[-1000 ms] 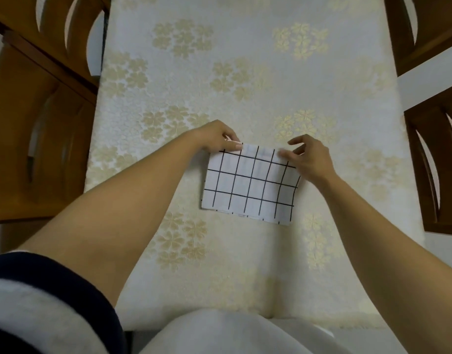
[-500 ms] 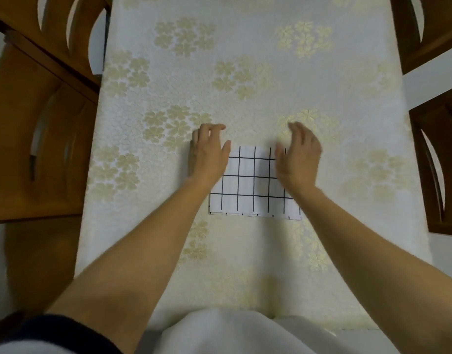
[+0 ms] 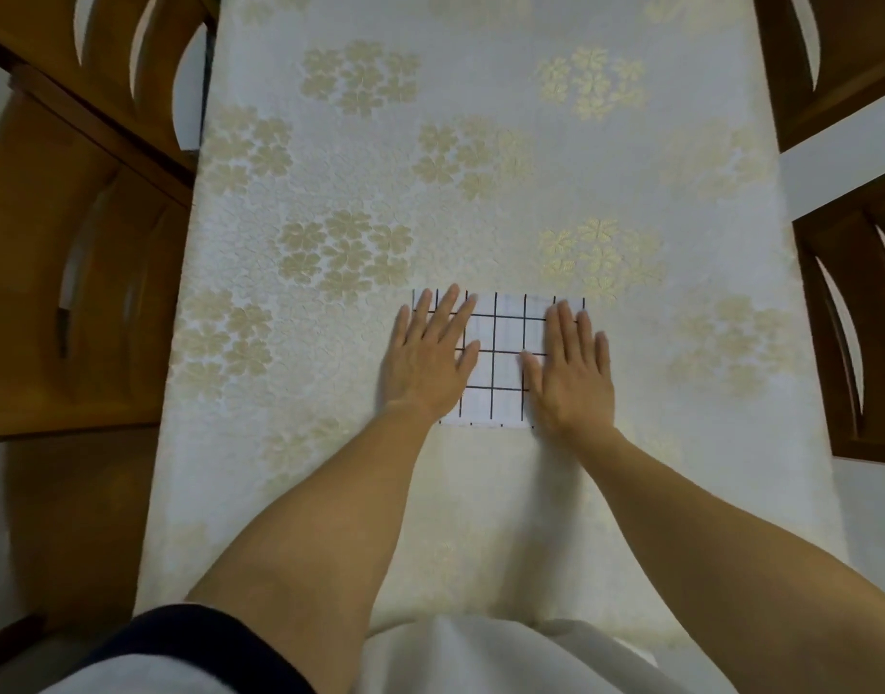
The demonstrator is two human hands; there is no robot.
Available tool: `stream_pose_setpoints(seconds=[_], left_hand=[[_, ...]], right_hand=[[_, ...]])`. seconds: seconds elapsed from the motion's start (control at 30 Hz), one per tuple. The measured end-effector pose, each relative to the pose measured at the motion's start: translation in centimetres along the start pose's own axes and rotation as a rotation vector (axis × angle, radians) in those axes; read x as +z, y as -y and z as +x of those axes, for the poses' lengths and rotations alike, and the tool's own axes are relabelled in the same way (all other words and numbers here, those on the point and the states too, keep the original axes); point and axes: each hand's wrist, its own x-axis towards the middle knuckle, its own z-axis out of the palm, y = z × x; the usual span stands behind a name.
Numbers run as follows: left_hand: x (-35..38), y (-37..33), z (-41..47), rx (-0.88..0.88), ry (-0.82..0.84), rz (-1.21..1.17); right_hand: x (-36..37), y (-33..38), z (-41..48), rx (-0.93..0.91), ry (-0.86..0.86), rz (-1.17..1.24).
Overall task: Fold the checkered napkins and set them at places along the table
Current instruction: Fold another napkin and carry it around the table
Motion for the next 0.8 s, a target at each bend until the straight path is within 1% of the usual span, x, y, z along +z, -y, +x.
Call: stream_pose_setpoints(seconds=[0.13, 0.2, 0.27, 0.33, 0.37, 0.43, 0.47, 0.53, 0.63, 0.8], left_hand=[[-0.7, 2.6, -0.6, -0.080, 0.003, 0.016], [-1.6, 2.3, -0.7, -0.072, -0.038, -0.007], [-2.3, 0.4, -0.3, 0.011, -0.106, -0.028], [-2.2, -1.7, 0.4, 0.092, -0.103, -0.060], [-1.7, -2.4, 0.7, 0.115, -0.064, -0.048], [-0.6, -2.6, 0.9, 0.126, 0.021, 0.031], [-0.1, -2.3, 0.8, 0.121, 0.040, 0.060], [0.2, -1.8, 0.6, 0.122, 0.026, 0.071], [0.3, -1.7, 0.5, 0.114, -0.003, 0.040], [0.5, -1.6, 0.6, 0.098, -0.012, 0.028]], right_hand=[[-1.1, -3.1, 0.5, 0.102, 0.050, 0.007], [-1.8, -2.6, 0.7, 0.119, 0.012, 0.020], [-2.2, -0.6, 0.9, 0.024, -0.089, 0.000], [-2.2, 2.1, 1.4, -0.069, -0.111, 0.014], [-1.8, 3.3, 1.7, -0.091, -0.079, 0.016], [-0.7, 4.5, 1.9, -0.077, 0.018, 0.018], [-0.1, 4.4, 1.9, -0.063, 0.052, 0.007], [0.3, 2.9, 1.6, -0.041, 0.066, -0.035], [-0.6, -0.1, 1.2, 0.084, 0.050, 0.010], [-3.2, -1.4, 0.2, 0.316, -0.179, 0.176]])
